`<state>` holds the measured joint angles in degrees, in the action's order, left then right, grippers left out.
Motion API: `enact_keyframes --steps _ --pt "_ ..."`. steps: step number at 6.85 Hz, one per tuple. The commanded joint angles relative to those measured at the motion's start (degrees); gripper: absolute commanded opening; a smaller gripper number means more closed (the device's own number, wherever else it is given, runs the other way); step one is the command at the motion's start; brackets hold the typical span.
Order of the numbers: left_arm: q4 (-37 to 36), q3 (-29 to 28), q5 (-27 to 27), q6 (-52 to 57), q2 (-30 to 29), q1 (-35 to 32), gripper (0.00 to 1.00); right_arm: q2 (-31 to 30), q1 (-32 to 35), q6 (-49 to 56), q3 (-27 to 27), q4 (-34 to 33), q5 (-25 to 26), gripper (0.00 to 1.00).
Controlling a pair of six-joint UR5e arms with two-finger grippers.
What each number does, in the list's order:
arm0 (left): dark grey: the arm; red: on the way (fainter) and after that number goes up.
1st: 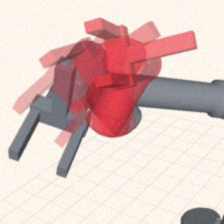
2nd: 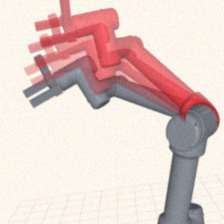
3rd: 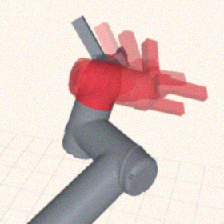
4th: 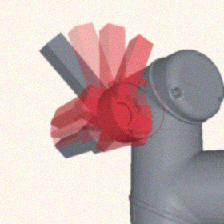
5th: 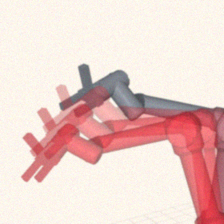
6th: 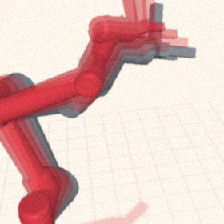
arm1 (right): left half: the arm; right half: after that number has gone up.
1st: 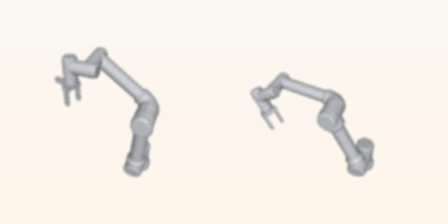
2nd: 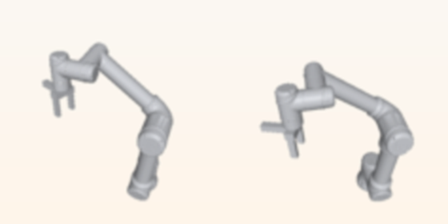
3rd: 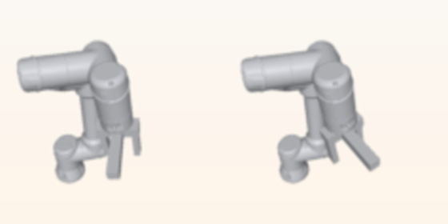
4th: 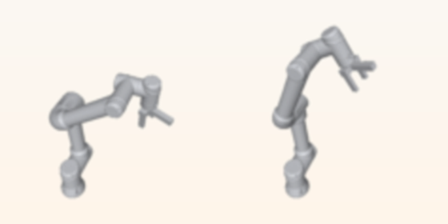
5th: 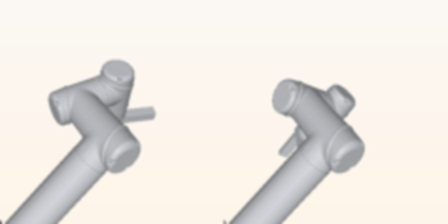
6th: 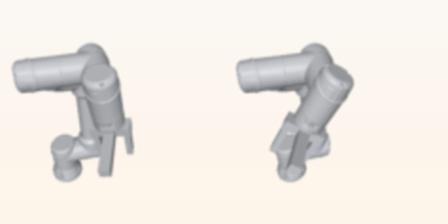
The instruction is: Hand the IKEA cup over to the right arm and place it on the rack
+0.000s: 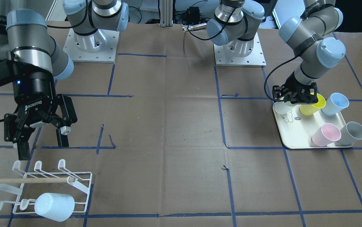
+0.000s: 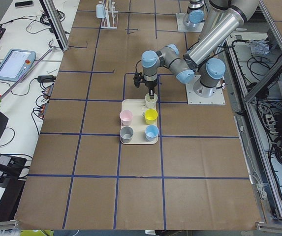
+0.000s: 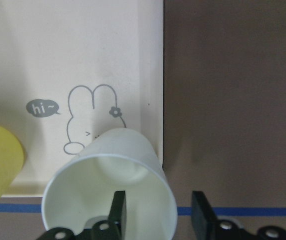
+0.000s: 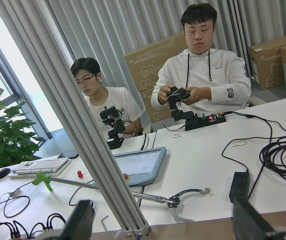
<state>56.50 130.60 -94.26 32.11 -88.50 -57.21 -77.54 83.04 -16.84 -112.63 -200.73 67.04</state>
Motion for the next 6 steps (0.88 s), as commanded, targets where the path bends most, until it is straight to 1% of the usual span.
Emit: enact_keyframes --steps 1,2,3,4,5,6 --pt "0.10 -0.43 0.04 0.32 -0.01 0.17 0.00 -8.38 2.20 -11.91 -6.34 -0.10 -0.34 1.00" --pt "0.63 -2.09 -0.04 0.93 0.08 0.17 0.00 -10.07 3.95 -18.16 -8.20 -0.28 -0.51 1.00" --pt "3.94 -6.54 -0.04 0.76 -0.09 0.08 0.00 -10.70 5.79 -23.97 -9.43 -0.89 -0.51 1.00" --pt "10.41 -12.33 0.04 0.50 -0.09 -0.96 0.00 -10.61 7.03 -31.95 -9.53 -1.07 -0.60 1.00" --pt "17.44 -19.26 0.39 0.23 -0.18 -3.24 0.00 -10.53 8.18 -42.64 -9.71 -1.16 -0.60 1.00" --pt "23.07 -25.86 0.48 -0.12 -0.27 -6.74 0.00 -10.61 8.71 -52.23 -10.32 -1.16 -0.60 1.00"
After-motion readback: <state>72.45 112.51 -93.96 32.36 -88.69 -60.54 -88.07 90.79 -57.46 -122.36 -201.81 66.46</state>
